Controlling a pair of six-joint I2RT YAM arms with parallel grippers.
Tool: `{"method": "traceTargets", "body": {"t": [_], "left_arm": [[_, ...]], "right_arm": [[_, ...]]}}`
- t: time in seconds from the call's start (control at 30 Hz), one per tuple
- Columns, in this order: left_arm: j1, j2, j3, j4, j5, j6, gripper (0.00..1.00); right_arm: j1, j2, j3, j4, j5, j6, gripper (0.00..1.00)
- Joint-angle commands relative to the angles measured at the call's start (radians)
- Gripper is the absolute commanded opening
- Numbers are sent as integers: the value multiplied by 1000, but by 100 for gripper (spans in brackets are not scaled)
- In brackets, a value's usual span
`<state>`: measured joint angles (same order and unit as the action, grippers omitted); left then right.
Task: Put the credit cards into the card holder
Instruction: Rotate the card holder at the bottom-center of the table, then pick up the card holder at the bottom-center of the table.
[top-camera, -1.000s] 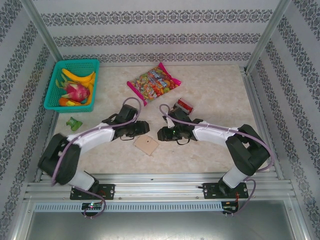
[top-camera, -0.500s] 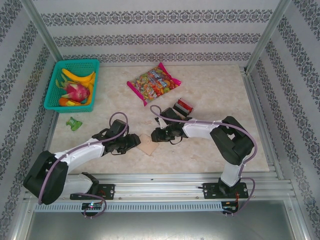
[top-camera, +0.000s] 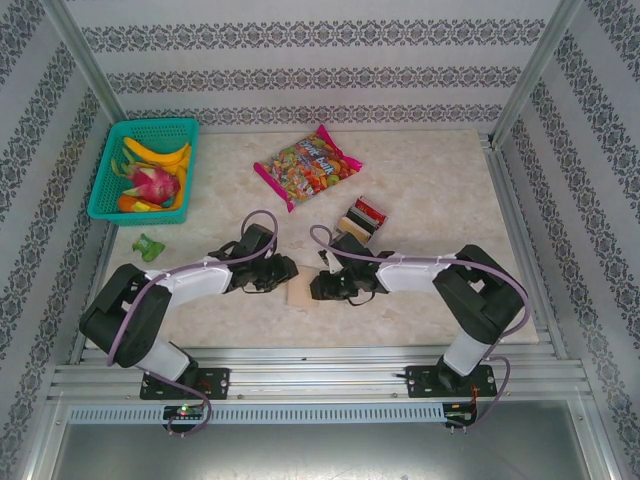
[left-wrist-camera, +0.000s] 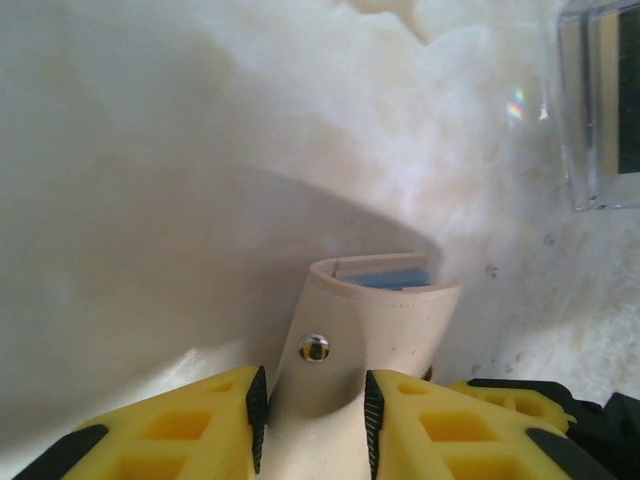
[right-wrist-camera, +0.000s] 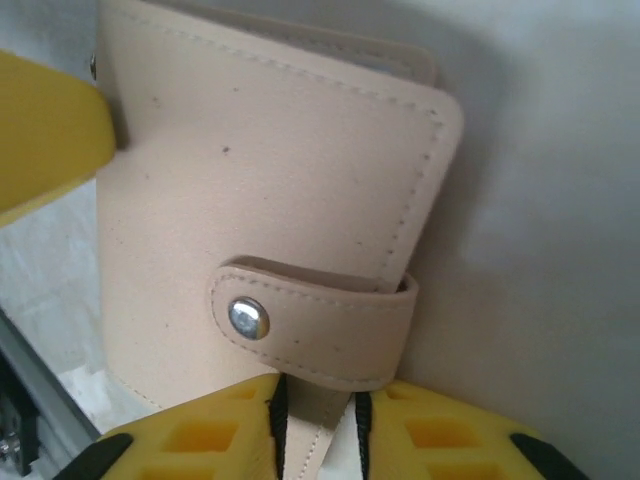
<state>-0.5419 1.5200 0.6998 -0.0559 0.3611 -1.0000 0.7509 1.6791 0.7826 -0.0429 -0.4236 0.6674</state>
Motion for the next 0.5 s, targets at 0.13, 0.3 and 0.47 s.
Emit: {"method": "traceTargets", "body": {"t": [0.13,0.3,0.47], "left_arm": [[-20,9,-21,37,5,6,36],[-20,-10,-53,52,8,-4,41],[-20,-7,-61,66,28,-6,40]], "right_arm": [[2,-101,69,-195,233,-29,37],[6,-81,99,-155,178,-15,31],[15,-22,132,-136,140,4,22]]}}
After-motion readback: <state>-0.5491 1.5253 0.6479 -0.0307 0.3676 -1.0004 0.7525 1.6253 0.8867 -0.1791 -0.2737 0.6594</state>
